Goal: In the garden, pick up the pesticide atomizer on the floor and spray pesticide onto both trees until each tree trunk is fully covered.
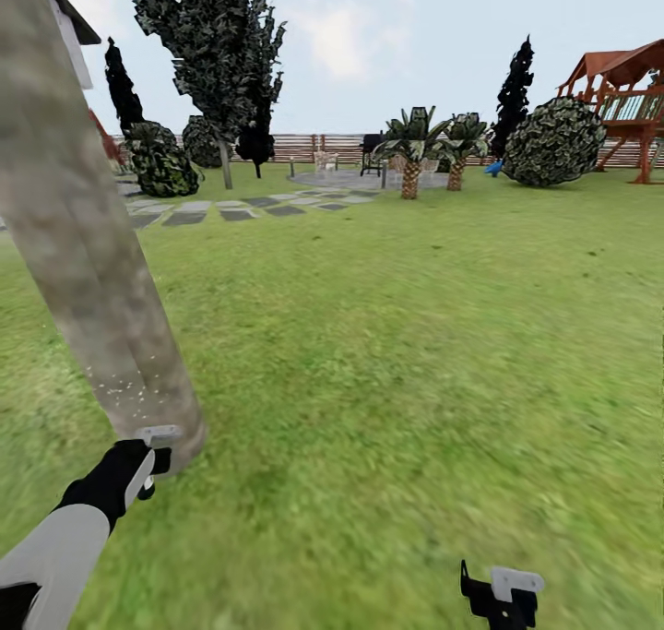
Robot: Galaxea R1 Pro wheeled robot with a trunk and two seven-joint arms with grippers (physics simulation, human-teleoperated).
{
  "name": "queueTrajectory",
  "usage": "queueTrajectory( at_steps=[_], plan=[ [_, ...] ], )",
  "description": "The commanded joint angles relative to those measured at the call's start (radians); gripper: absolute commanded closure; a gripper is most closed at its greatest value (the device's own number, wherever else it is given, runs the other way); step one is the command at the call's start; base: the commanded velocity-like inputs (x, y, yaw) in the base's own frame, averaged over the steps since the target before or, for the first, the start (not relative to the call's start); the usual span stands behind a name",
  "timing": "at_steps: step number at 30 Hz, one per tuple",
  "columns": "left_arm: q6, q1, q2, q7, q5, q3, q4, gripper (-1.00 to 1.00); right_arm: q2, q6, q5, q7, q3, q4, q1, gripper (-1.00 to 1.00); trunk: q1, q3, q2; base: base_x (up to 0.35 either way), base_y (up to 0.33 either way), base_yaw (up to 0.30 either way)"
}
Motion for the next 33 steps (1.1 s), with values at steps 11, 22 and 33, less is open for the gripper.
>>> queueTrajectory(
  at_steps=[11,22,33],
  plan=[
    [0.004,0.0,-0.03,0.002,-0.004,0.003,-0.002,1.0,0.0,-0.002,0.012,-0.005,-0.005,0.001,-0.001,-1.0,0.0,-0.001,0.0,0.15,-0.268,0.193],
    [0.004,0.0,-0.027,0.002,-0.005,0.003,-0.002,1.0,0.0,-0.002,0.012,-0.004,-0.004,0.002,-0.001,-1.0,0.0,-0.001,0.0,0.188,-0.237,0.277],
    [0.004,0.0,-0.028,0.002,-0.005,0.003,-0.002,1.0,0.0,-0.002,0.012,-0.004,-0.004,0.003,-0.001,-1.0,0.0,-0.001,0.0,0.278,-0.165,0.074]
  ],
)
